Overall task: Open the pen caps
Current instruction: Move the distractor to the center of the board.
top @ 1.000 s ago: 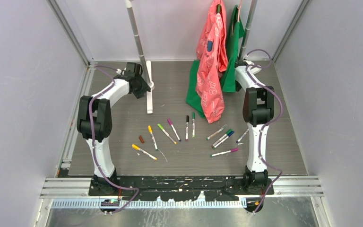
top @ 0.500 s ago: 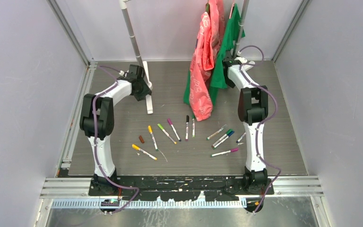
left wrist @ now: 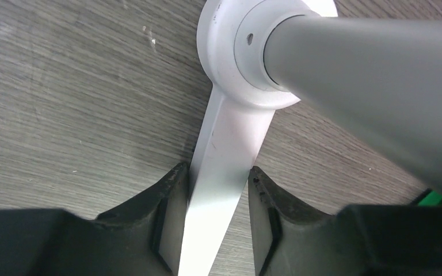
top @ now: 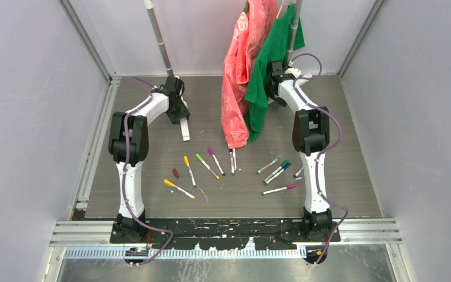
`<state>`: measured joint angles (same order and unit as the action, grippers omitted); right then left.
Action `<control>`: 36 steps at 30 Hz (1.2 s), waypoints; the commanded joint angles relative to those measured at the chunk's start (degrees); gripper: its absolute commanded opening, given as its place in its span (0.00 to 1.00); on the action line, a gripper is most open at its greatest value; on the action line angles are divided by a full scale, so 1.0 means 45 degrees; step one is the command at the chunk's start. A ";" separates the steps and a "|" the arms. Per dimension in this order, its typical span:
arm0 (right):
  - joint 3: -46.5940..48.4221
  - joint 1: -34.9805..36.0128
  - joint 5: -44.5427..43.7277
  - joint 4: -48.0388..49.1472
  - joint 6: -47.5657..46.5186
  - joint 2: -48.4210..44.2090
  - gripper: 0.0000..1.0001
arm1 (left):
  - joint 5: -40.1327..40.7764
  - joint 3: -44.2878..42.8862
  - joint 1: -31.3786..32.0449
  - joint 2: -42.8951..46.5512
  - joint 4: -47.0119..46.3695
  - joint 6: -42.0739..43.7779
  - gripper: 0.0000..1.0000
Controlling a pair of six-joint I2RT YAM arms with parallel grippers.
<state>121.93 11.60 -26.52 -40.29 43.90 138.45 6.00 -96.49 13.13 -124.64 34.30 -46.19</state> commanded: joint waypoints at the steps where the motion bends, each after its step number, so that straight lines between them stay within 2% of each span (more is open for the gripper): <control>1: 0.0594 0.0326 0.0167 0.0484 -0.0627 -0.0247 0.74 | 0.0434 -0.1024 -0.0026 -0.1118 0.1871 -0.0185 0.36; 3: 0.0566 0.0412 0.0037 0.0513 -0.0853 -0.0395 0.74 | 0.0372 -0.1101 -0.0054 -0.1252 0.1994 -0.0362 0.27; 6: 0.0539 0.0421 -0.0025 0.0572 -0.1083 -0.0497 0.74 | 0.0445 -0.1028 -0.0254 -0.1263 0.2249 -0.0886 0.08; 9: 0.0590 0.0409 0.0072 0.0635 -0.1255 -0.0453 0.74 | 0.0618 -0.0606 -0.0667 -0.0973 0.2292 -0.1437 0.01; 13: 0.0432 0.0409 0.0213 0.0937 -0.1170 -0.0529 0.74 | 0.0794 0.0097 -0.1233 -0.0398 0.2067 -0.1936 0.00; 19: 0.1307 0.0412 0.0357 0.0382 -0.1143 0.0291 0.73 | 0.0725 0.0698 -0.2001 0.0099 0.1936 -0.2266 0.00; 23: 0.1445 0.0332 0.0504 0.0270 -0.1089 0.0713 0.69 | 0.0641 0.0659 -0.2276 0.0146 0.1903 -0.2347 0.00; 31: 0.1828 0.0236 0.1164 -0.0195 -0.0987 0.1410 0.52 | 0.0410 0.0507 -0.2760 0.0060 0.1849 -0.2576 0.00; 33: 0.1998 0.0254 0.1414 -0.0267 -0.0991 0.1562 0.39 | 0.0405 0.0521 -0.2856 0.0071 0.1830 -0.2626 0.00; 34: 0.2135 0.0282 0.1511 -0.0333 -0.1013 0.1633 0.28 | 0.0405 0.0523 -0.2858 0.0091 0.1830 -0.2680 0.00; 36: 0.2330 0.0380 0.1681 -0.0400 -0.1077 0.1756 0.18 | 0.0387 0.0614 -0.3321 0.0163 0.1756 -0.2816 0.00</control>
<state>130.06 13.06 -20.67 -38.83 40.82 144.20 1.67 -95.31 3.44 -123.52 38.65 -54.39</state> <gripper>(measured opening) 0.267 0.387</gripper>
